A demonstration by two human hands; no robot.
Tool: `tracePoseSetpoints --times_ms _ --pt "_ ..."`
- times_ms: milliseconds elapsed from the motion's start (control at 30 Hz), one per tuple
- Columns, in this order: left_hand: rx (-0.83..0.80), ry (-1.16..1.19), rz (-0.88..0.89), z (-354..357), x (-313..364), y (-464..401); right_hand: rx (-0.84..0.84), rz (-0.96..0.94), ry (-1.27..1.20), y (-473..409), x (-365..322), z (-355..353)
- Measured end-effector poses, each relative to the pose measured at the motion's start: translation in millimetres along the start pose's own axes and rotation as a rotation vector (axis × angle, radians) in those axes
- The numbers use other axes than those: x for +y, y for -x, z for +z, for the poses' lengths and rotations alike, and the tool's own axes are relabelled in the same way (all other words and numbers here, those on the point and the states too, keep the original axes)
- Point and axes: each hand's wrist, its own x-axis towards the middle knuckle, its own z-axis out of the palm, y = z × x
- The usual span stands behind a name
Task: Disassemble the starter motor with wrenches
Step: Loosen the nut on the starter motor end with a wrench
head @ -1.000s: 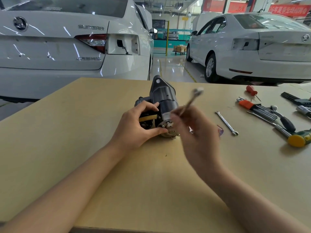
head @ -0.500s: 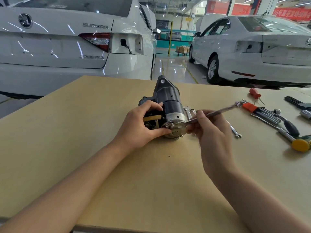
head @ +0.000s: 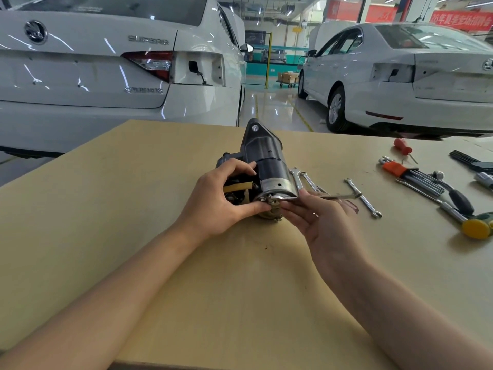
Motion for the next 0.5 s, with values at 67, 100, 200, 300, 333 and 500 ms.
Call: tracePoseSetpoints --times_ms 67,100,200,300,333,500 --pt "0.000 0.001 0.001 -0.2 0.0 0.4 0.001 0.022 -0.012 -0.2 1.1 -1.8" --pt "0.000 0.000 0.000 -0.2 0.2 0.3 0.004 0.019 -0.009 -0.5 1.0 -2.2" --pt "0.000 0.000 -0.020 0.2 0.7 0.3 -0.026 -0.176 0.202 2.0 -2.1 1.3" --pt "0.004 0.001 -0.044 0.2 -0.9 1.0 -0.097 -0.718 0.758 5.1 -4.2 10.0" --pt "0.003 0.001 -0.039 0.3 -1.4 1.5 -0.155 -0.903 0.932 6.7 -2.8 14.7" --pt "-0.008 -0.016 0.024 0.1 -2.1 1.4 -0.376 -1.286 1.454 10.2 14.8 27.8"
